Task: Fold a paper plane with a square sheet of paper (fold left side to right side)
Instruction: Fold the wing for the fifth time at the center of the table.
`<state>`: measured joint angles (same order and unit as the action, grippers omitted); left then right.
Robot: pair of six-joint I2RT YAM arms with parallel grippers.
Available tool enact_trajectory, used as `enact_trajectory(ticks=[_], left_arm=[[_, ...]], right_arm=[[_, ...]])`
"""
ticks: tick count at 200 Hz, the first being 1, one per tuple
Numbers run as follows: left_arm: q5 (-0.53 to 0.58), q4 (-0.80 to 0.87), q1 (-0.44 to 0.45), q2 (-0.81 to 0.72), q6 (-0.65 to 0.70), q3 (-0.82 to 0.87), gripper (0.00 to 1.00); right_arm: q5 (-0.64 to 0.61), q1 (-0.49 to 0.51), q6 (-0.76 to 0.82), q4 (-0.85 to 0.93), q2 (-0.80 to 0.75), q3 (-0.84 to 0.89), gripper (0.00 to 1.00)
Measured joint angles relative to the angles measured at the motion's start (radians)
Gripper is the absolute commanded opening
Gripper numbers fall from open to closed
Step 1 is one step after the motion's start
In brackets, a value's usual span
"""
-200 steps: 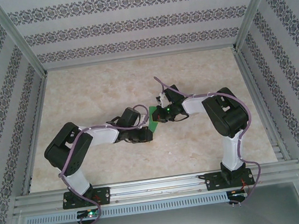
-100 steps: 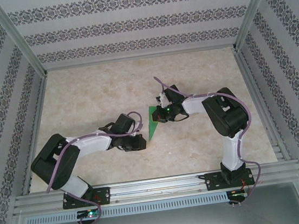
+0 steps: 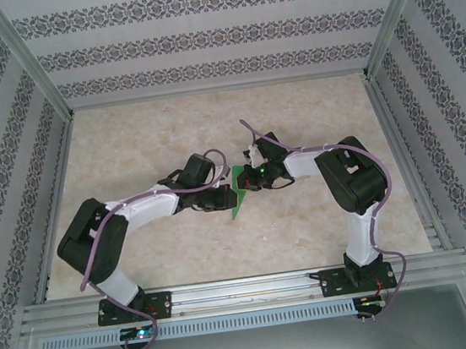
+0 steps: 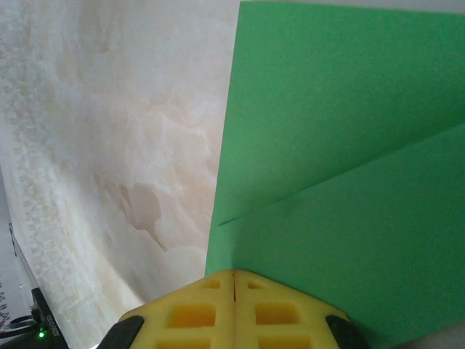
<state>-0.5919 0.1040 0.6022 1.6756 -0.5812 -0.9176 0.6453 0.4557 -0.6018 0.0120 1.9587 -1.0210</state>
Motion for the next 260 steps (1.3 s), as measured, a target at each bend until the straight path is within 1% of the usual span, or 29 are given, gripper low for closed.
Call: enact_trajectory(ticks=[31, 80, 147, 188, 221, 240, 260], left_arm=[[-0.007, -0.018, -0.022, 0.084, 0.010, -0.031, 0.09], [-0.017, -0.068, -0.022, 0.176, 0.009, -0.036, 0.09], [0.019, -0.135, -0.019, 0.158, 0.008, 0.025, 0.08], [0.067, -0.150, 0.001, 0.137, 0.005, 0.048, 0.08], [0.094, -0.152, 0.012, 0.131, 0.005, 0.051, 0.08], [0.100, -0.151, 0.014, 0.130, 0.006, 0.051, 0.08], [0.104, -0.150, 0.016, 0.130, 0.006, 0.051, 0.08]], right_arm=[[0.000, 0.000, 0.000, 0.000, 0.000, 0.000, 0.00], [0.000, 0.000, 0.000, 0.000, 0.000, -0.001, 0.00], [0.003, -0.005, 0.001, 0.060, -0.005, -0.031, 0.00], [0.003, -0.022, -0.002, 0.084, -0.079, -0.031, 0.00], [0.019, -0.019, -0.045, 0.005, -0.142, 0.037, 0.00], [0.030, -0.010, -0.092, -0.056, -0.143, 0.092, 0.00], [0.034, 0.005, -0.125, -0.080, -0.138, 0.114, 0.00]])
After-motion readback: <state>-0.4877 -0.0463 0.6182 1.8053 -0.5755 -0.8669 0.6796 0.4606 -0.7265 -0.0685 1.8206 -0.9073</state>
